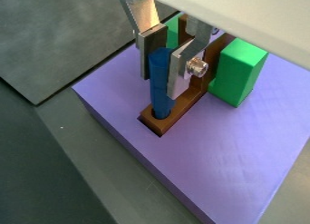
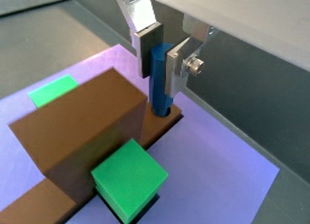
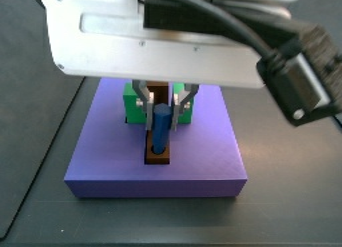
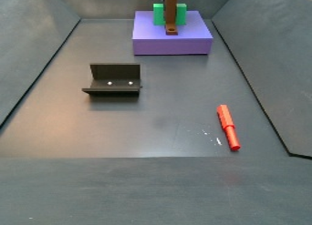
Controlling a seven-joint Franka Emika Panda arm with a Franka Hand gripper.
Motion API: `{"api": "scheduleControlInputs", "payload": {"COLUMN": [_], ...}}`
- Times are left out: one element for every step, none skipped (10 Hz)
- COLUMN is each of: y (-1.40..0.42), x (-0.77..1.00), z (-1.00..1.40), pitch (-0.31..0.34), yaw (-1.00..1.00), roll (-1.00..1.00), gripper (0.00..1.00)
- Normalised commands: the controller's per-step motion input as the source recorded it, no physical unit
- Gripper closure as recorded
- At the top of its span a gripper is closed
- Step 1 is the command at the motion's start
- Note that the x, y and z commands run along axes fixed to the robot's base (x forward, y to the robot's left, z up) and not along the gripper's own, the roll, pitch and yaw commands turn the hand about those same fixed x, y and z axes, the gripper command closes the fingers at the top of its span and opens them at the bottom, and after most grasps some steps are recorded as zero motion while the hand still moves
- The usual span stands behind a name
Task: Pick up the blue object. Move up. Move to above the board. Insert the blue object.
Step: Insert the blue object.
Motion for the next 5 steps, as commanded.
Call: {"api": "scheduleControlInputs", "payload": {"y": [0.00, 0.00, 0.00, 0.00, 0.00], "x": [0.00, 0.00, 0.00, 0.00, 0.00], "z": [-0.32, -0.31, -0.31, -0.21, 0.00], "pitch": [0.000, -0.004, -0.029, -0.016, 0.000], "yaw": [0.00, 0.00, 0.00, 0.00, 0.00], "roll": [0.12, 0.06, 0.02, 0.02, 0.00], "gripper": [1.00, 1.00, 1.00, 1.00, 1.00]}}
